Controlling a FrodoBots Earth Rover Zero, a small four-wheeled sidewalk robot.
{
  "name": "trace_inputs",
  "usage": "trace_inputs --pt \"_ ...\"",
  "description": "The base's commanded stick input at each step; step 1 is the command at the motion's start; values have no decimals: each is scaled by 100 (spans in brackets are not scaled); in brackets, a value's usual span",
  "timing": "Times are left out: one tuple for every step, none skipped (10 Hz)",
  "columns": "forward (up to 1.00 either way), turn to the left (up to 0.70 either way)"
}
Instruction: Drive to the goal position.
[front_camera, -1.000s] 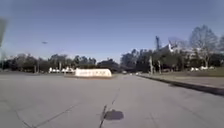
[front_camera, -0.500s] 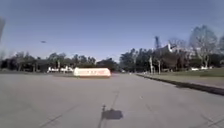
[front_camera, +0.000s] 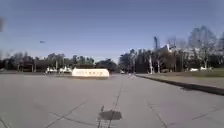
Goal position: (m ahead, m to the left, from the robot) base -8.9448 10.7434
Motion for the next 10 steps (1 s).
trace_inputs --pt "100 3" --pt "100 3" --pt "100 3" --pt "100 3" --pt "100 3" --pt "100 3" --pt "100 3" --pt "100 3" --pt "100 3" --pt "100 3"
